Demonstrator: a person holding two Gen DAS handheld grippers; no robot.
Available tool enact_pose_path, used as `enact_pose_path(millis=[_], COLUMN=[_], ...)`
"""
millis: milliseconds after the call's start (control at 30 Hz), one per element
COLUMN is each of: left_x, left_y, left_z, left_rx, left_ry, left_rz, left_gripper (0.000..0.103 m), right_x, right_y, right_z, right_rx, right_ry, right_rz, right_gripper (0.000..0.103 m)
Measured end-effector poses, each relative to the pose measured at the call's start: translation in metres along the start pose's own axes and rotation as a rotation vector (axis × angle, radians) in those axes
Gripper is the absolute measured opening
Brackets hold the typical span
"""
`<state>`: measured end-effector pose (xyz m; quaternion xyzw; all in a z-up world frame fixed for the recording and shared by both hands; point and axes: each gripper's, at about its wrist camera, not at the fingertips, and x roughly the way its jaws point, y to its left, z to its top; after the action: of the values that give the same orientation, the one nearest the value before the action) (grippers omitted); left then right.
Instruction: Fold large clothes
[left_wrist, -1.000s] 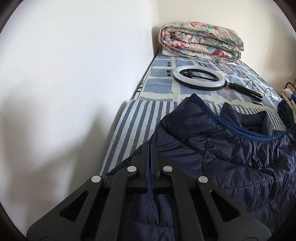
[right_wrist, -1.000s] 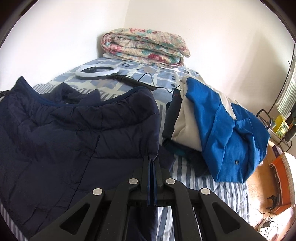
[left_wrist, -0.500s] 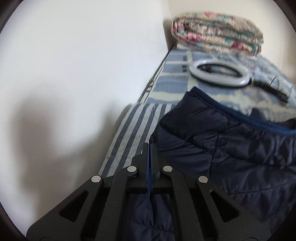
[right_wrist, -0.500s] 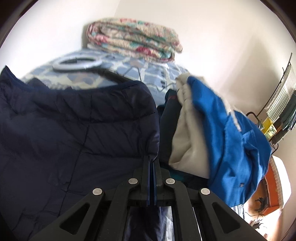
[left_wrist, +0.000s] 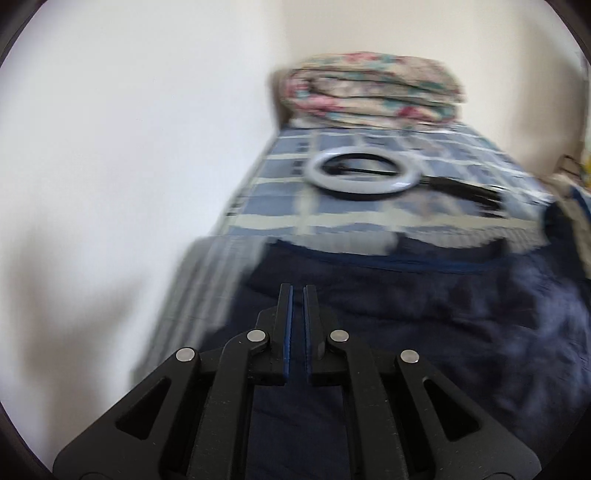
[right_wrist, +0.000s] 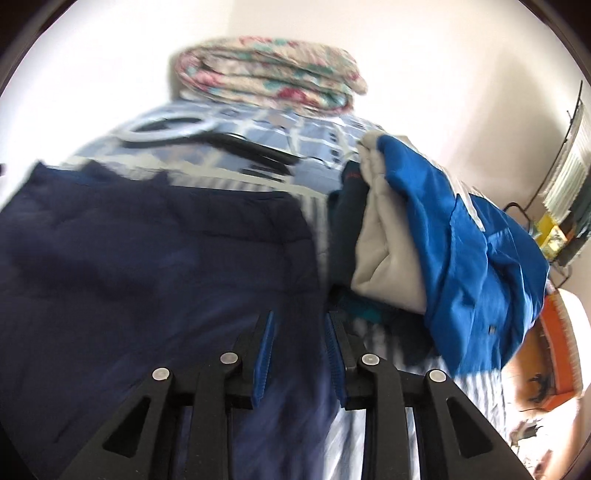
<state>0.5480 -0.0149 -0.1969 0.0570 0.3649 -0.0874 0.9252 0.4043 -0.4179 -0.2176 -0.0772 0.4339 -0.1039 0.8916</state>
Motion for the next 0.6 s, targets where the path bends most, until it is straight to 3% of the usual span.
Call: enact_pose_path(millis=[100, 267, 367, 500, 600], left_x=[-0.005, 0.023, 0.052, 0.093, 0.092], left_y=[-0.046, -0.108, -0.132, -0.141, -0.149], left_z=[-0.011, -0.023, -0.027, -0.046, -0.045], left_rx=[0.050, 0.049, 0.079, 0.118, 0.159], left_ry=[0.042, 0.127, 0.149, 0.211, 0.193], left_rz=[-0.142, -0.251, -0.213, -0.128, -0.091], left_gripper=[0.003, 0.003, 0.003, 0.003, 0.003], right_x=[-0.035, -0.039, -0.036, -0.035, -0.033], right_y=[0.025, 0.062, 0.076, 0.069, 0.067], right_z=[-0.027, -0.074, -0.091, -0.095, -0.092], right_rx=[-0.028, -0.094, -0.144, -0.108, -0.090], right_ry=[-0.013, 0.082, 0.104, 0.113, 0.118], right_rz=[0.117, 0.229, 0.224, 0.248, 0.244], right_gripper=[0.028, 0.025, 0.025, 0.024, 0.024])
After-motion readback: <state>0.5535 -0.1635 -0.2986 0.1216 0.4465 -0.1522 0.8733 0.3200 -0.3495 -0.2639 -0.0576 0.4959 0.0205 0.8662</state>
